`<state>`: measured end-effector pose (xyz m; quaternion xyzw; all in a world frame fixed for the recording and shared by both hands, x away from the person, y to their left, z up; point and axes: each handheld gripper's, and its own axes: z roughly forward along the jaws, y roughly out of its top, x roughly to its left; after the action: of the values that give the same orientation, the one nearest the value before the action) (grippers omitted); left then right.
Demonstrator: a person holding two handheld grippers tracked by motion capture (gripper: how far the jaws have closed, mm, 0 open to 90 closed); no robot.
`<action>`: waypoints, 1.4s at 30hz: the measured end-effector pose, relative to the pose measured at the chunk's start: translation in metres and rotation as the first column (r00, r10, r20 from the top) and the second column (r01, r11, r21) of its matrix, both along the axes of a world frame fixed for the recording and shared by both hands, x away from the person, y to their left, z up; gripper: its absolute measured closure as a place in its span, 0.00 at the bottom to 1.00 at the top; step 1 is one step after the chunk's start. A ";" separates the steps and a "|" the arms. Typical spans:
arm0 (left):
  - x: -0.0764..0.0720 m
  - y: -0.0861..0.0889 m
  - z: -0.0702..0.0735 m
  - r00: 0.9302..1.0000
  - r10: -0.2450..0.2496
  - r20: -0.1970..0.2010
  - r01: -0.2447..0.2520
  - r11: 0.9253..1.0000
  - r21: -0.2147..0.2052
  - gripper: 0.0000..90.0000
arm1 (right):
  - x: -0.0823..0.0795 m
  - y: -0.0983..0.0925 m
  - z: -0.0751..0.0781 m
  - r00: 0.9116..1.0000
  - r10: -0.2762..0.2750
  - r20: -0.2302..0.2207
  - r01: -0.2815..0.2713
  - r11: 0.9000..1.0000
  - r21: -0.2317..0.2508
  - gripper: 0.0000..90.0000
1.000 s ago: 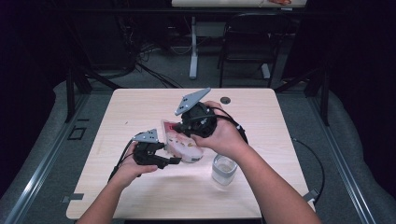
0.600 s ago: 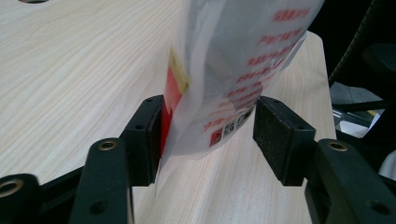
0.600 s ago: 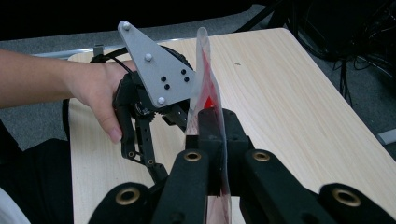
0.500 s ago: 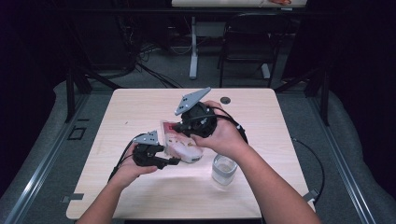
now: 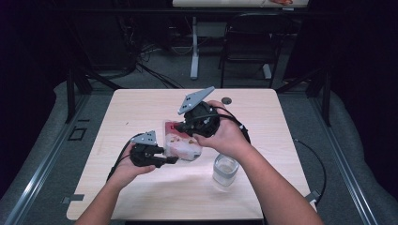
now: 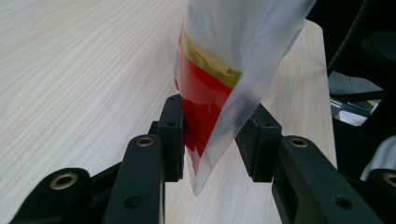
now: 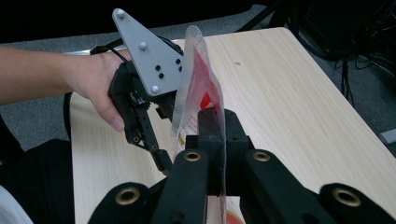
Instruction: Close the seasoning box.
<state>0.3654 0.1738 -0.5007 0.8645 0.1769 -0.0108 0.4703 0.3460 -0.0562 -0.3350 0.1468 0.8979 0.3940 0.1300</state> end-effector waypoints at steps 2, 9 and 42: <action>-0.001 0.002 0.005 1.000 -0.003 -0.003 0.003 1.000 0.012 0.73 | 0.000 -0.002 0.001 1.000 -0.005 -0.003 0.005 1.000 0.014 1.00; -0.004 0.004 0.018 1.000 -0.005 -0.012 0.006 0.998 0.060 0.75 | 0.000 -0.015 0.004 1.000 -0.025 -0.015 0.026 0.999 0.030 0.99; -0.004 0.028 0.037 1.000 0.016 -0.009 -0.015 0.997 0.070 0.79 | -0.001 -0.053 -0.020 0.994 -0.097 -0.059 0.101 0.993 0.059 1.00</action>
<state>0.3611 0.2015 -0.4635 0.8790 0.1861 -0.0051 0.4389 0.3449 -0.1093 -0.3553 0.2061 0.8802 0.4105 0.1193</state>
